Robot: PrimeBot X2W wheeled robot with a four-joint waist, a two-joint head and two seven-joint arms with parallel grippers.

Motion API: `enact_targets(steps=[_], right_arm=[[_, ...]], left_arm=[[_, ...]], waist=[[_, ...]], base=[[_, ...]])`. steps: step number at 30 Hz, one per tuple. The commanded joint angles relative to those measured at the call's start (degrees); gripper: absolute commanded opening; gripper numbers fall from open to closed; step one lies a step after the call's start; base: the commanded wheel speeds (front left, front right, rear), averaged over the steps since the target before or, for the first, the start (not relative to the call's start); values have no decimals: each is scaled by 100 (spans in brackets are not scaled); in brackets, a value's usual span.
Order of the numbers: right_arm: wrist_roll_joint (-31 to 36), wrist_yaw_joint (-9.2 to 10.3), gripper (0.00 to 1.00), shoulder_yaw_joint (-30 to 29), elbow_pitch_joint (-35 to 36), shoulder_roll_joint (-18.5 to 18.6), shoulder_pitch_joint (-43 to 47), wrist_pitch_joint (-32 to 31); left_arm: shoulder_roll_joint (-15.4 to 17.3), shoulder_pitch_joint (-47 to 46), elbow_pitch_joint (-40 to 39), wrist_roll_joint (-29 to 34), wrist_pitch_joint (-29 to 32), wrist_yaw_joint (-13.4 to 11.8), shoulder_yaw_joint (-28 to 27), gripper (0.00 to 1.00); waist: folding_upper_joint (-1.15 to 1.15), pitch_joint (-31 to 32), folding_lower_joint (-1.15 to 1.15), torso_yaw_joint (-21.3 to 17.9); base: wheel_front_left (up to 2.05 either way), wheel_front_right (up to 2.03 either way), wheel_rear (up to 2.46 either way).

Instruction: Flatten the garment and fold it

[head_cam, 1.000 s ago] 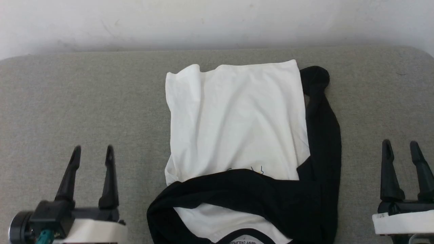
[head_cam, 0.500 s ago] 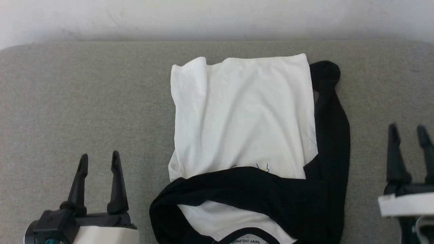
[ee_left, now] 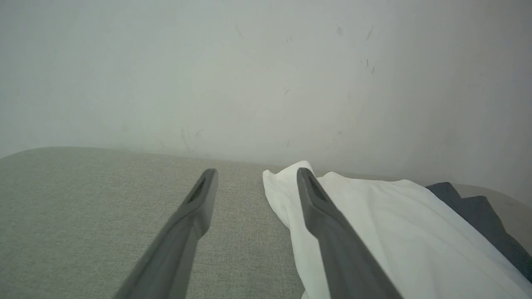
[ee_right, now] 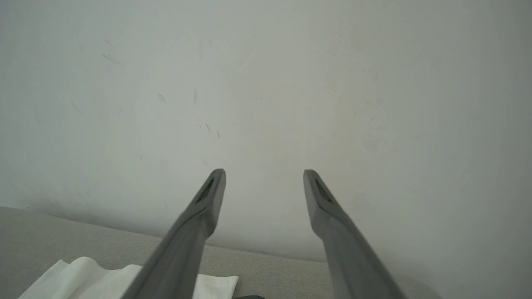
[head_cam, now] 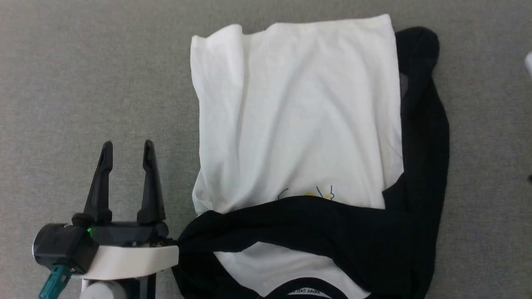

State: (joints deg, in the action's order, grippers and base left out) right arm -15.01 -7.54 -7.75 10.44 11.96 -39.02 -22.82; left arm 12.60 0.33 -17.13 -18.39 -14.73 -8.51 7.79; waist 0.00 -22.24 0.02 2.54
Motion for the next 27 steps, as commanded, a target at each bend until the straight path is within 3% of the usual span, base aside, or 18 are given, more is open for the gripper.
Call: enact_targets(steps=[1, 7, 12, 23, 24, 25, 26, 27], right_arm=[[25, 5, 100, 41, -197, 116, -290, -161], [220, 5, 100, -518, -1552, -94, -1255, -1865], [771, 5, 100, -970, -2009, -322, -1514, -2898], [1419, 5, 100, -1493, -2068, -722, -1281, -3764], [1431, 5, 95, -1501, -2060, -740, -1254, -3798], [1447, 5, 66, -1506, -2045, -752, -1232, -3815], [1458, 5, 48, -1478, -2024, -758, -1213, -3814], [1474, 5, 45, -1466, -1999, -760, -1198, -3790]], left_arm=[[-27, -125, -34, 60, -27, 59, -38, 100], [-112, -347, -154, 139, -27, 178, -113, 100], [-184, -476, -176, 199, -27, 287, -118, 100], [-383, -584, -54, 236, -27, 516, -170, 100], [-395, -585, -38, 241, -27, 535, -183, 100], [-408, -587, -23, 245, -27, 554, -196, 100], [-421, -592, -8, 250, -27, 571, -205, 100], [-435, -600, 10, 254, -27, 589, -215, 100]], waist=[[0, -501, -2, 72], [0, -934, -2, 266], [0, -1160, -2, 442], [0, -1387, -2, 770], [0, -1394, -2, 783], [0, -1399, -2, 793], [0, -1404, -2, 802], [0, -1407, -2, 807]], base=[[0, 0, 0], [0, 0, 0], [0, 0, 0], [0, 0, 0], [0, 0, 0], [0, 0, 0], [0, 0, 0], [0, 0, 0]])
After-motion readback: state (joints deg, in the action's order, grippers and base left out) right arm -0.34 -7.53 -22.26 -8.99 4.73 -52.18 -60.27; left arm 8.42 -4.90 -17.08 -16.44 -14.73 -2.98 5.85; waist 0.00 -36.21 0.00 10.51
